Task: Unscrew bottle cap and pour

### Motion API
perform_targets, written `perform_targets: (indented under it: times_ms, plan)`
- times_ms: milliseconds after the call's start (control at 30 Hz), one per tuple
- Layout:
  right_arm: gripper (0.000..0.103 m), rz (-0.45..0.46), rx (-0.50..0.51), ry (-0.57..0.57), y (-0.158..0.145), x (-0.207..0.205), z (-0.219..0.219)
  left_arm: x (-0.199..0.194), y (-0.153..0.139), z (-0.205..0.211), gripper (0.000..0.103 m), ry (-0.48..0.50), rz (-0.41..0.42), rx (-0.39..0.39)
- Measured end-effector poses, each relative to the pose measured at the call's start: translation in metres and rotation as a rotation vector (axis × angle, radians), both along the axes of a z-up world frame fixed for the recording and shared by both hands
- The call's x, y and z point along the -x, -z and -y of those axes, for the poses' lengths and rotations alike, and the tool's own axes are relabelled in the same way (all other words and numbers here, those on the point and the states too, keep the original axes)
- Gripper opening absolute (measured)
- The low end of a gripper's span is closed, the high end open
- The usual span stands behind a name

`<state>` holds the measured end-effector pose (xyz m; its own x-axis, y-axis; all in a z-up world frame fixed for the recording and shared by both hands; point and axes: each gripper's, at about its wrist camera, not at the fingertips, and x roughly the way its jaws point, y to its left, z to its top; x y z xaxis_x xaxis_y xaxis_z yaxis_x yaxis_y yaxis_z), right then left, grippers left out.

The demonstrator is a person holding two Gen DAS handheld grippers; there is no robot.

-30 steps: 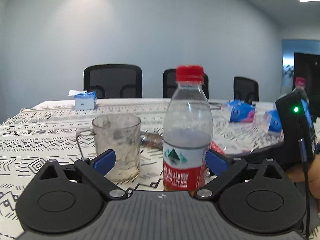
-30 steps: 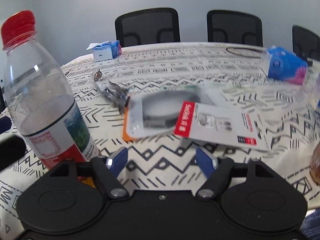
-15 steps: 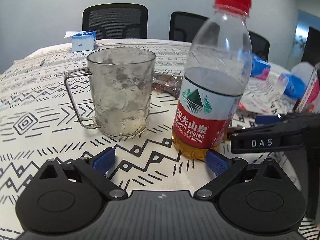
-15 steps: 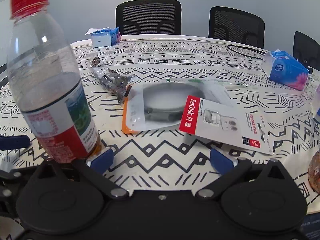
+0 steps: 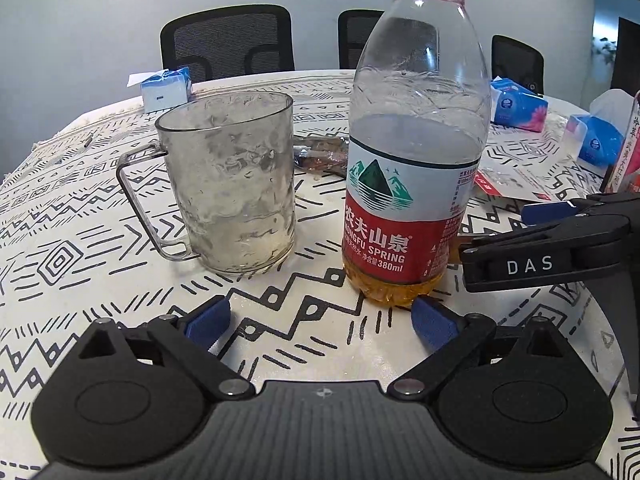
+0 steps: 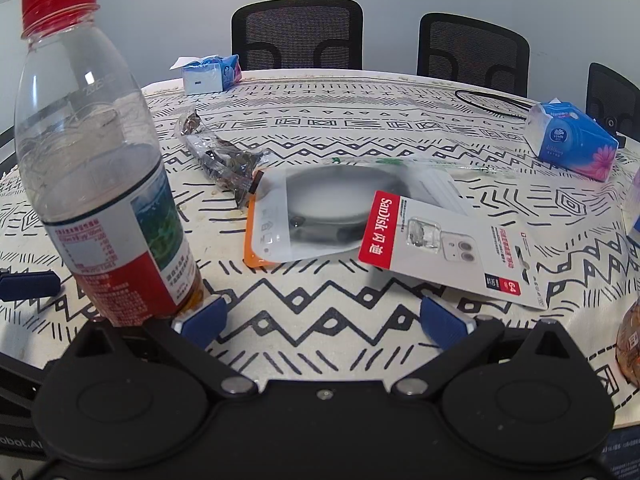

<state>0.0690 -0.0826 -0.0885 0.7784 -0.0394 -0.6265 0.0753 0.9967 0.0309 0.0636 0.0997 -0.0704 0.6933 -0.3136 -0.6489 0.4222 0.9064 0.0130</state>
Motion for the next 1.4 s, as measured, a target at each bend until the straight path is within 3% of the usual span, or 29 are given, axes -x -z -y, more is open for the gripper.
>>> perform_targets:
  times_ms: [1400]
  plan:
    - [0.103, 0.0, 0.0, 0.0, -0.0002, 0.0002, -0.0005, -0.0054, -0.0012, -0.0005, 0.099, 0.003, -0.002, 0.002]
